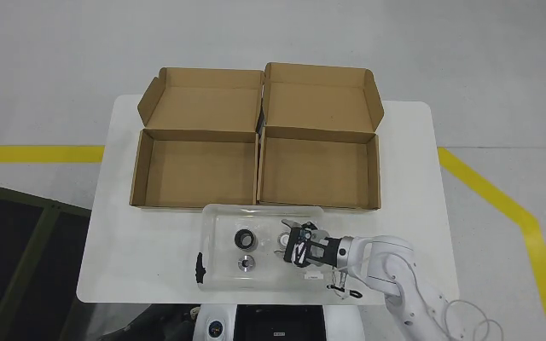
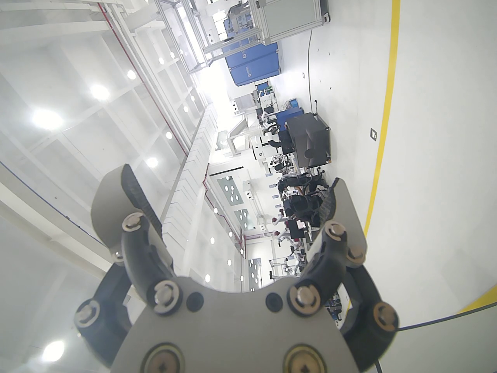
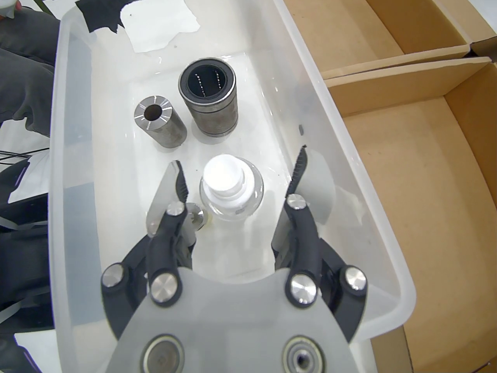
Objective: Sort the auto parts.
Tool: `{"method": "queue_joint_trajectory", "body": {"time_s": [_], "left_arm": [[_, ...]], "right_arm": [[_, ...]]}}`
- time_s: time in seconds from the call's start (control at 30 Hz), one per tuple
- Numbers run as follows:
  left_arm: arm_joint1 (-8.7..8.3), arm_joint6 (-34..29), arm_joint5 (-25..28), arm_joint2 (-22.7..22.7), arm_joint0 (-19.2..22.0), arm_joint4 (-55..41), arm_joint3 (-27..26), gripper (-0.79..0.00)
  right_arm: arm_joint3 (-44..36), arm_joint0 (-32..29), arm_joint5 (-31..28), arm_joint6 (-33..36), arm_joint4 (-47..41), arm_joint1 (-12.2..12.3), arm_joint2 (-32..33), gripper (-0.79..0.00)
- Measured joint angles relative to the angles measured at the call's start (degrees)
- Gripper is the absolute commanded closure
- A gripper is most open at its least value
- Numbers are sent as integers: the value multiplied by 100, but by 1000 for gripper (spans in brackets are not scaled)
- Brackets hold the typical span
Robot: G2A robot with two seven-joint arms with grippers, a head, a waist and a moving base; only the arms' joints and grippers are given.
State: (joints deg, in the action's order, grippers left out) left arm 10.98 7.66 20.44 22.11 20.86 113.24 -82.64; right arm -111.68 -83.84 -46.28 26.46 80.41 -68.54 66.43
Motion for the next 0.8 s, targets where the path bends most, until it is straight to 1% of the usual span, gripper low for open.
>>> {"method": "queue_joint_trajectory", "body": {"time_s": [0.07, 0.13, 0.17, 0.2, 0.27, 0.3, 0.5, 0.8], "left_arm": [[0, 0, 0, 0, 0, 0, 0, -785], [0, 0, 0, 0, 0, 0, 0, -785], [0, 0, 0, 0, 0, 0, 0, -785], [0, 0, 0, 0, 0, 0, 0, -785], [0, 0, 0, 0, 0, 0, 0, -785], [0, 0, 0, 0, 0, 0, 0, -785], [0, 0, 0, 0, 0, 0, 0, -785], [0, 0, 0, 0, 0, 0, 0, -785]], "right_arm": [[27, 16, 17, 0, 2, 11, -6, -320], [43, 29, 25, 1, 0, 20, -12, -271], [51, 35, 28, -1, -3, 26, -16, -231], [56, 38, 29, -3, -3, 31, -19, -172], [62, 43, 25, -10, -4, 44, -25, -22], [60, 44, 19, -18, -10, 49, -25, 0], [-71, 13, -75, -164, -85, 93, 14, 0], [-463, 71, -266, -693, -442, 142, 70, 0]]}}
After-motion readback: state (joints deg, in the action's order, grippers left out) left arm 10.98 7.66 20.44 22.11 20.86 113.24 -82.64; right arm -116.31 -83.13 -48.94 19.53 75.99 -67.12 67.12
